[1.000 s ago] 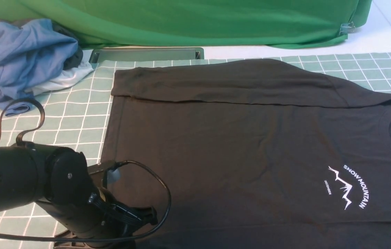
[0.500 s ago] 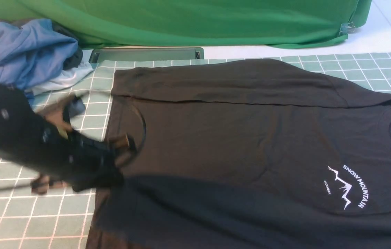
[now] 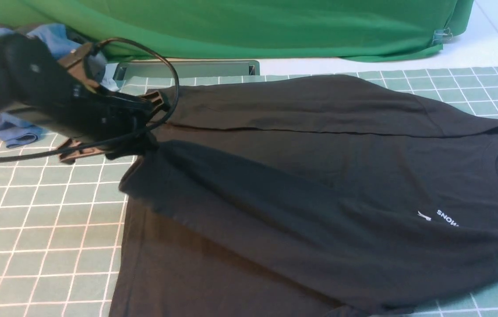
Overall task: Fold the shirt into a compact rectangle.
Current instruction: 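Fold the left side of the black T-shirt inward over its body, then grab the top left corner of the dark shirt with the left gripper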
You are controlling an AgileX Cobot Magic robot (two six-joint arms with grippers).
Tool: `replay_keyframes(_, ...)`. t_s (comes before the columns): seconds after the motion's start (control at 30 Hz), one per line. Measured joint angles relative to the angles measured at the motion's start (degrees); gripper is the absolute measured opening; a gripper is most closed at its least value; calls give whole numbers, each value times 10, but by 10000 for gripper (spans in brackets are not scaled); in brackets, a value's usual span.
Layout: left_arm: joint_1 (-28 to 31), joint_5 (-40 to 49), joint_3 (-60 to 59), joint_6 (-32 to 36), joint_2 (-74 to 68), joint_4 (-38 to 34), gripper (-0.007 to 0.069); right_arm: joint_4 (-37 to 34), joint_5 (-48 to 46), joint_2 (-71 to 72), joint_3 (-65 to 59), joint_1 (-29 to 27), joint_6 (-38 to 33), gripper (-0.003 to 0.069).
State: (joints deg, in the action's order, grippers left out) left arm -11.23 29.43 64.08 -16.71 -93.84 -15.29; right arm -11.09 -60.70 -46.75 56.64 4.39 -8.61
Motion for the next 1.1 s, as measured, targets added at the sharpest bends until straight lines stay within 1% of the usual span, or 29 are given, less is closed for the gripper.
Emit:
replay_keyframes(0.17,2,-41,5,5,-56,0,38,0,5,0,0,0,0,197)
replay_keyframes(0.27,11,-57,5,2,-81,0,78,0,6,0,0,0,0,199)
replay_keyframes(0.33,23,-50,22,-7,-88,0,137,0,6,0,0,0,0,202)
replay_keyframes(0.4,32,-40,36,-11,-90,0,169,0,6,0,0,0,0,204)
replay_keyframes(0.43,47,-24,70,-16,-92,0,223,0,6,0,0,0,0,206)
replay_keyframes(0.53,75,26,155,-24,-104,0,329,0,6,0,0,0,0,207)
replay_keyframes(0.57,77,26,155,-24,-106,0,335,0,6,0,0,0,0,207)
replay_keyframes(0.67,89,86,242,-24,-148,-2,416,0,6,0,0,0,0,208)
replay_keyframes(0.73,88,103,276,-24,-178,-9,444,0,6,0,0,0,0,209)
replay_keyframes(0.77,88,105,285,-21,-192,-12,450,0,6,0,0,0,0,209)
replay_keyframes(0.83,84,111,310,5,-224,-15,455,0,6,0,-1,0,0,209)
replay_keyframes(0.93,83,129,356,46,-275,4,451,0,7,0,-5,0,0,209)
replay_keyframes(1.03,83,134,385,52,-306,24,442,0,9,0,-5,0,0,212)
replay_keyframes(1.1,83,130,397,53,-324,21,421,0,11,0,-5,0,3,216)
